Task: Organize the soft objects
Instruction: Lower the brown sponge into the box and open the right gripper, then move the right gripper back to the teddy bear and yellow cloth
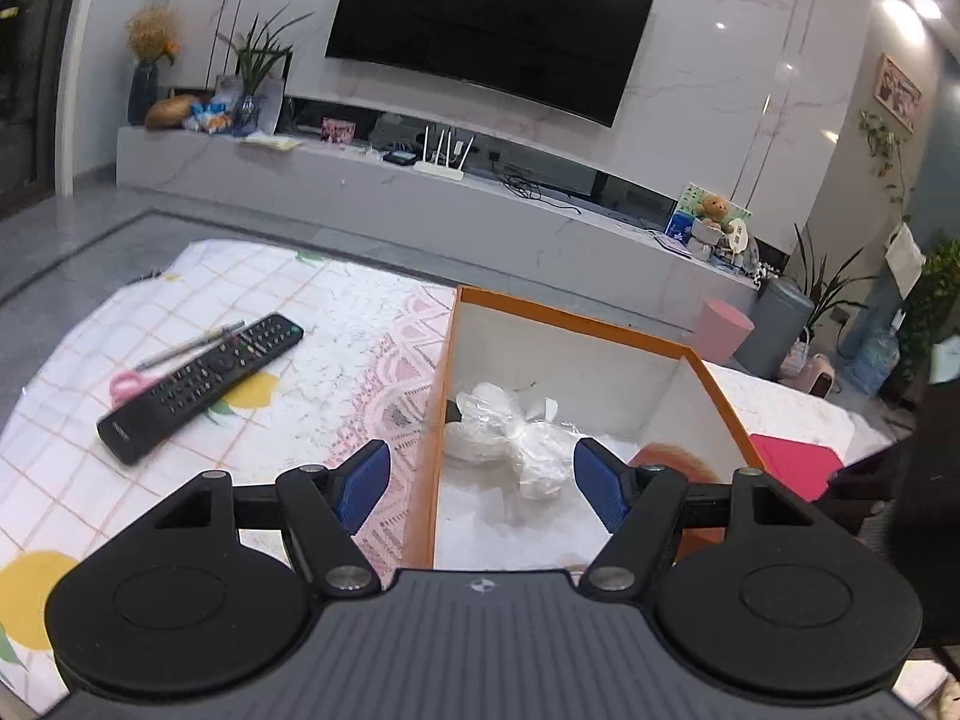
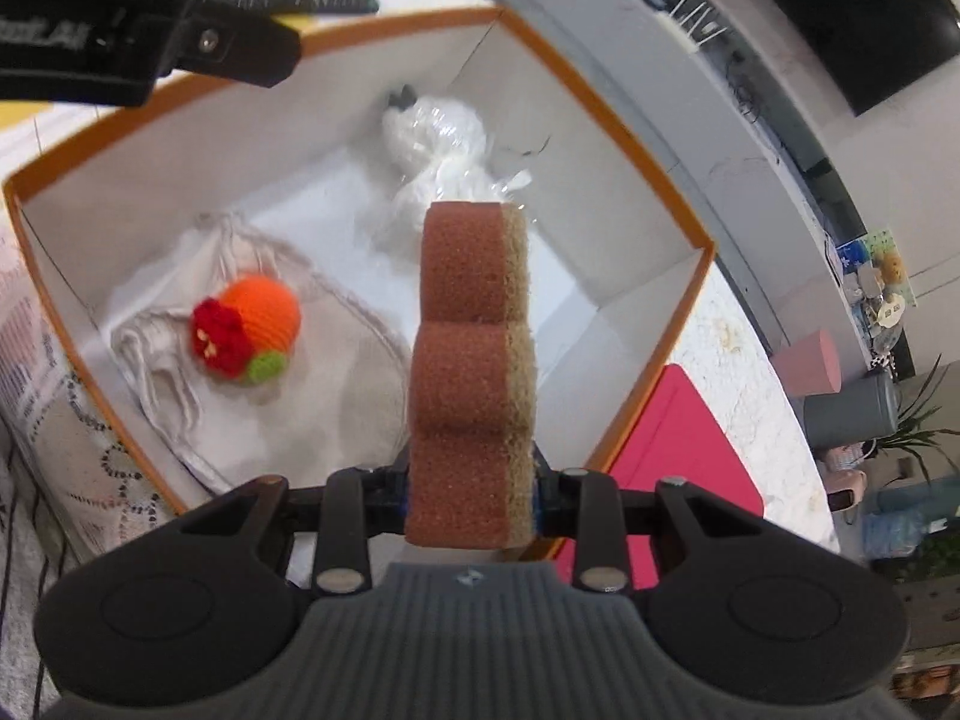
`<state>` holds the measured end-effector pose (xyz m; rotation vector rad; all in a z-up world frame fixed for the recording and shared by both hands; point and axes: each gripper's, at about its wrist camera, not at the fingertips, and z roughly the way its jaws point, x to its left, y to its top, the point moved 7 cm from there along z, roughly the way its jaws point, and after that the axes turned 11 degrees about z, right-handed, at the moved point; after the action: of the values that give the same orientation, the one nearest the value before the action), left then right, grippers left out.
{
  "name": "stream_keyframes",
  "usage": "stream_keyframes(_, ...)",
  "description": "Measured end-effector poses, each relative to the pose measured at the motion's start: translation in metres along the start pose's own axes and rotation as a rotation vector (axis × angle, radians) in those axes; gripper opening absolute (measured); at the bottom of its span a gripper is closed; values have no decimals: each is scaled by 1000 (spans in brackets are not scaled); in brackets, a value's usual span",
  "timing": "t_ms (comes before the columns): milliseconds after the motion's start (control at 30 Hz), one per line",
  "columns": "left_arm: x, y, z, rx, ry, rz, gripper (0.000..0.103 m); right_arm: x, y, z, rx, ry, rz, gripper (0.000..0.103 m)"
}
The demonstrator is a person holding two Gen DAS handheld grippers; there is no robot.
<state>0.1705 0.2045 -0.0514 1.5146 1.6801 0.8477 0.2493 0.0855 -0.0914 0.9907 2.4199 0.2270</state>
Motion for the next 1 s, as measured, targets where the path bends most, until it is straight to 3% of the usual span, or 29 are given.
stream_keyframes(167,-3,-1,1,6,6,17,82,-2,1,14,84,3,-62,36)
stream_keyframes(267,0,-2,3,16,19,1,82,-9,5,12,106,38,-10,58)
stream_keyframes(333,4,-2,5,22,16,-15,82,-15,7,5,95,93,35,65)
stream_keyframes(400,5,-2,6,29,15,-29,82,-18,8,-7,71,175,65,90)
stream_keyframes(467,6,-1,5,24,12,-40,82,-23,7,-23,29,238,94,91)
stream_keyframes(700,-6,1,1,13,-12,-29,82,-41,-3,-53,-101,338,301,92)
stream_keyframes(833,-17,8,-5,-28,4,-44,80,-60,-20,-64,-191,323,418,98)
stream_keyframes(1000,-31,11,-7,-29,-7,-3,80,-95,-54,-59,-221,343,566,98)
